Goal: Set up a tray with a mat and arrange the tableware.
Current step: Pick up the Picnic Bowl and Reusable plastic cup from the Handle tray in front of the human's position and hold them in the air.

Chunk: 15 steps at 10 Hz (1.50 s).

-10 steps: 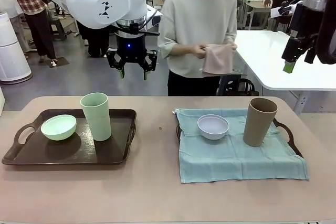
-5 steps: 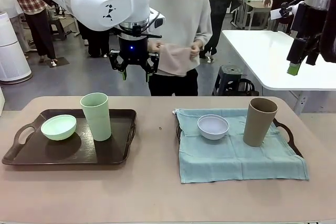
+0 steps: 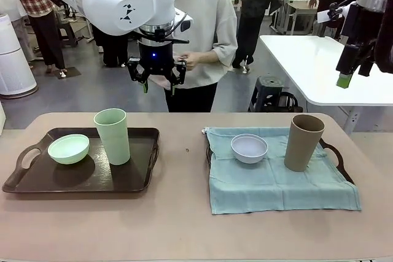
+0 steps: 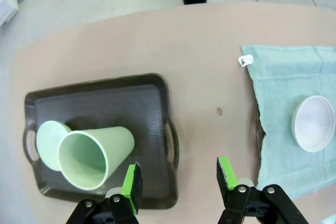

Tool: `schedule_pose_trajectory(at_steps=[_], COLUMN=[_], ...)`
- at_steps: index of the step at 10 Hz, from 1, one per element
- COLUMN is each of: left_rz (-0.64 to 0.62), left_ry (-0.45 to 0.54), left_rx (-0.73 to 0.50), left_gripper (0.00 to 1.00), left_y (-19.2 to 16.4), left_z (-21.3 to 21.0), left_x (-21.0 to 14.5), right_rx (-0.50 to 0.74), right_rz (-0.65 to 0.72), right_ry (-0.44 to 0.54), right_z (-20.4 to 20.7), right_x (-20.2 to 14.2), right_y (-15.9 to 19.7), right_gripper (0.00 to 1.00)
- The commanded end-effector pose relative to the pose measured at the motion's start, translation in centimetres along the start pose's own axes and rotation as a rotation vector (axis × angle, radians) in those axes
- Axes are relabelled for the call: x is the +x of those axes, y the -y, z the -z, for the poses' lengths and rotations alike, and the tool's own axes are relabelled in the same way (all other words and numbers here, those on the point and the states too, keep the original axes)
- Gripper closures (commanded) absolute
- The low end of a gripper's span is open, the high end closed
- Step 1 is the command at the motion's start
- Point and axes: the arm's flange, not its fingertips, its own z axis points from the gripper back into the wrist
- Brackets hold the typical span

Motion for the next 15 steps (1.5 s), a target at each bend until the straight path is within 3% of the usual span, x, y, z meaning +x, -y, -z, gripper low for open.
schedule_pose_trajectory(at_steps=[1, 2, 5, 8, 11, 13, 15], left_rz=[0.011, 0.000, -0.038, -0.052, -0.055, -0.096, -0.150], left_ry=[-0.001, 0.000, -0.156, -0.198, -0.309, -0.296, -0.260], left_rx=[0.001, 0.000, -0.174, -0.248, -0.286, -0.288, -0.382], left_gripper=[0.25, 0.25, 0.25, 0.25, 0.25, 0.25, 0.25], left_y=[-0.3, 0.0, -9.0, -16.9, -26.2, -31.0, -34.6], left_z=[0.0, 0.0, -0.3, -0.6, 0.2, -0.4, -0.1], left_x=[0.2, 0.0, -0.3, -0.7, -1.3, -3.5, -5.2], right_rx=[0.007, 0.000, 0.059, 0.153, 0.385, 0.453, 0.512], right_rz=[-0.012, 0.000, 0.226, 0.456, 0.564, 0.569, 0.611], right_ry=[-0.001, 0.000, -0.045, -0.121, -0.052, -0.022, 0.024], right_z=[-0.1, 0.0, 1.7, 3.7, 4.2, 4.5, 4.5], right_x=[-0.1, 0.0, -3.7, -6.0, -10.6, -12.9, -14.8], right_y=[0.0, 0.0, 3.6, 6.4, 10.3, 11.7, 13.7], right_gripper=[0.00, 0.00, 0.00, 0.00, 0.00, 0.00, 0.00])
